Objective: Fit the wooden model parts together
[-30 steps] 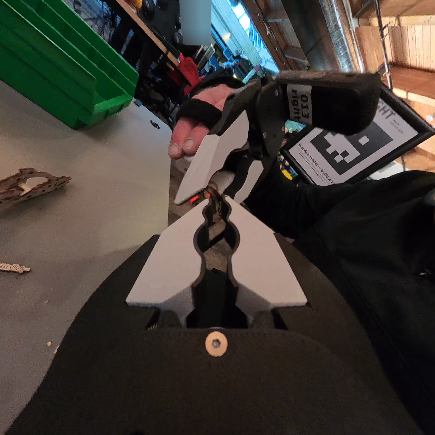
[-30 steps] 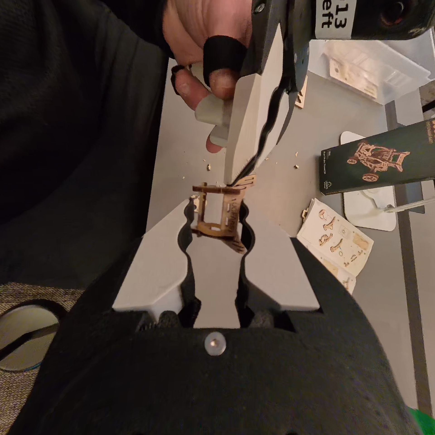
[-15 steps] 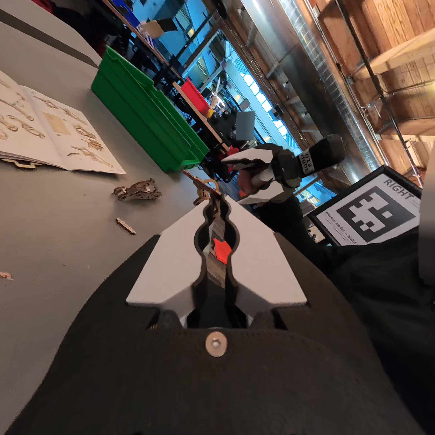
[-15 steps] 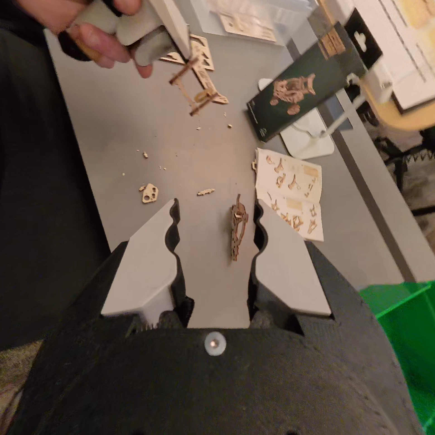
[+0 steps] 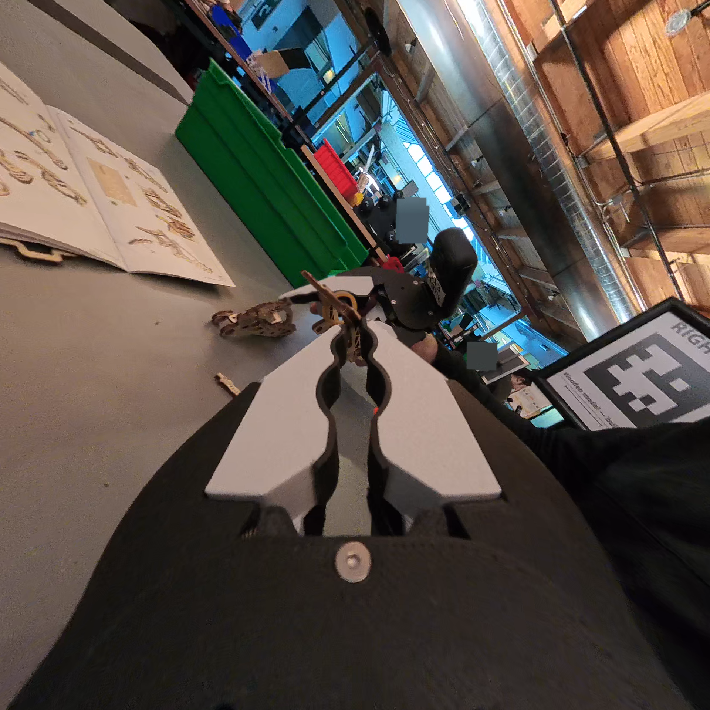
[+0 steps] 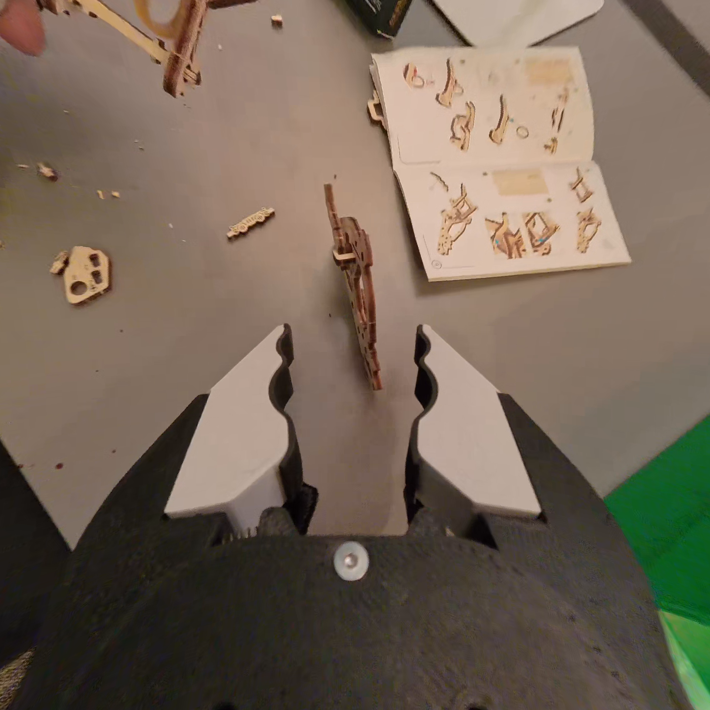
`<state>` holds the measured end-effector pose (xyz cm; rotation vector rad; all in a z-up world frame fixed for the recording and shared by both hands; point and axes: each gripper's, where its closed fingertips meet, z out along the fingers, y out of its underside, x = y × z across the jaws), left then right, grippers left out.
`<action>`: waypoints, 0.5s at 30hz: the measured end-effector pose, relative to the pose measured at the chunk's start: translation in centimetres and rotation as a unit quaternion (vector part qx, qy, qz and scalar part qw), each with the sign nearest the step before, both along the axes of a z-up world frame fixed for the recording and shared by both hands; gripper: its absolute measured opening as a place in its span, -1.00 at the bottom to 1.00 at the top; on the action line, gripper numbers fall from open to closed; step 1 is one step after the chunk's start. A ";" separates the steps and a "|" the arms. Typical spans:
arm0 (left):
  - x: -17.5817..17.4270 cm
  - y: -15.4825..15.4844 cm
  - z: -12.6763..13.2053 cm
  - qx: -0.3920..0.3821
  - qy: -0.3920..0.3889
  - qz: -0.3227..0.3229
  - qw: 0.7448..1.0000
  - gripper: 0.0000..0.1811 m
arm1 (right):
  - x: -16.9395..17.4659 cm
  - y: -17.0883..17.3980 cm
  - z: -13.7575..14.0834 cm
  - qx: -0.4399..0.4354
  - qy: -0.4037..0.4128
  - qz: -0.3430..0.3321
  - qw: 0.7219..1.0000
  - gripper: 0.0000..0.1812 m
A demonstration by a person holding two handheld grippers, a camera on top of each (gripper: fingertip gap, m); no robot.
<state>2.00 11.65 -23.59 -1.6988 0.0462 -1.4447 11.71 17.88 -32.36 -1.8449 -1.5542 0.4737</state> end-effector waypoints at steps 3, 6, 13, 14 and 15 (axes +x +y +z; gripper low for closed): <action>-0.4 0.9 -0.8 -0.009 -0.003 0.008 1.000 -0.96 | -0.3 0.2 -0.8 -0.015 -0.002 -0.013 1.000 -0.45; -0.2 1.4 -1.3 -0.005 0.005 0.000 1.000 -0.96 | -0.7 0.1 -1.3 -0.029 -0.003 -0.029 0.999 -0.52; -0.3 1.9 -1.8 -0.009 0.002 -0.002 1.000 -0.96 | -1.2 0.3 -1.5 -0.055 0.016 -0.071 0.996 -0.85; -0.3 1.9 -1.9 -0.009 0.006 -0.003 1.000 -0.96 | -1.4 0.2 -1.5 -0.058 0.017 -0.073 0.996 -0.91; -0.3 1.8 -1.9 -0.008 0.009 -0.002 1.000 -0.96 | -1.4 0.1 -1.5 -0.056 0.016 -0.076 0.995 -0.93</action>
